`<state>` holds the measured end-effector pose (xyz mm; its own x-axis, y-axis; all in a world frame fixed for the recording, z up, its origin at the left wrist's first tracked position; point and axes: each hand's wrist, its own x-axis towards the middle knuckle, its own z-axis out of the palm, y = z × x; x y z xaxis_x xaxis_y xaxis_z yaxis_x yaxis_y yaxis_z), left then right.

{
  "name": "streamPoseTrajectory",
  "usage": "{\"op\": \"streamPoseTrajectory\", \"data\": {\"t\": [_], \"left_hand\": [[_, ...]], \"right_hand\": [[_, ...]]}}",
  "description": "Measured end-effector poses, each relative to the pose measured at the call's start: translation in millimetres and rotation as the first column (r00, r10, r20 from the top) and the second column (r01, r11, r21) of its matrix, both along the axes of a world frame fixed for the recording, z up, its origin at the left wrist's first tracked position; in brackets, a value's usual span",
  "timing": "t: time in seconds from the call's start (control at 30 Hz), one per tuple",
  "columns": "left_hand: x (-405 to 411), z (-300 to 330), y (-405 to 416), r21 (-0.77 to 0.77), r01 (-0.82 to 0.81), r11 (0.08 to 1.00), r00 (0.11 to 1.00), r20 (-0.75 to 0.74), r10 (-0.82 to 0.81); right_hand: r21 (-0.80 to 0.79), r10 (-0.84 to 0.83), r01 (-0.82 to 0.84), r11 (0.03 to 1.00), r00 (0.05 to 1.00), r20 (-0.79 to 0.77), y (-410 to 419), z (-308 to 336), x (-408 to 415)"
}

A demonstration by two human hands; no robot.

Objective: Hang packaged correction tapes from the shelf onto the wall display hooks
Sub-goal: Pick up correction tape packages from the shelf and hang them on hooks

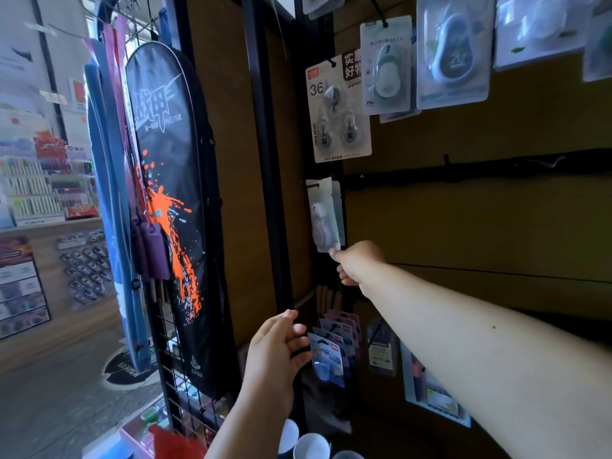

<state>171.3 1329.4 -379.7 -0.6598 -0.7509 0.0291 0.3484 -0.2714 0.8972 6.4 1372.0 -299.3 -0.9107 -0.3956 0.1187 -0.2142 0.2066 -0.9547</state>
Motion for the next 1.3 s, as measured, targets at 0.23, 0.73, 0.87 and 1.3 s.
{"op": "streamPoseTrajectory", "data": {"t": [0.23, 0.73, 0.87, 1.3], "left_hand": [[1.7, -17.0, 24.7, -0.108, 0.02, 0.994, 0.986, 0.168, -0.001], [-4.6, -109.9, 108.7, -0.195, 0.222, 0.955, 0.844, 0.529, -0.088], [-13.9, -141.6, 127.3, -0.156, 0.272, 0.95, 0.788, 0.602, -0.127], [-41.3, -246.3, 134.0, -0.058, 0.411, 0.91, 0.634, 0.735, -0.24]], "right_hand": [[-0.039, 0.109, -0.107, 0.993, 0.993, 0.035, 58.1, -31.5, 33.3], [0.157, 0.11, -0.102, 0.982, 0.993, -0.041, 174.2, -191.5, 88.2], [0.271, 0.039, -0.054, 0.961, 0.997, 0.06, 193.7, -247.5, 80.6], [0.473, -0.248, 0.041, 0.88, 0.89, 0.383, 239.3, -383.9, 7.5]]}}
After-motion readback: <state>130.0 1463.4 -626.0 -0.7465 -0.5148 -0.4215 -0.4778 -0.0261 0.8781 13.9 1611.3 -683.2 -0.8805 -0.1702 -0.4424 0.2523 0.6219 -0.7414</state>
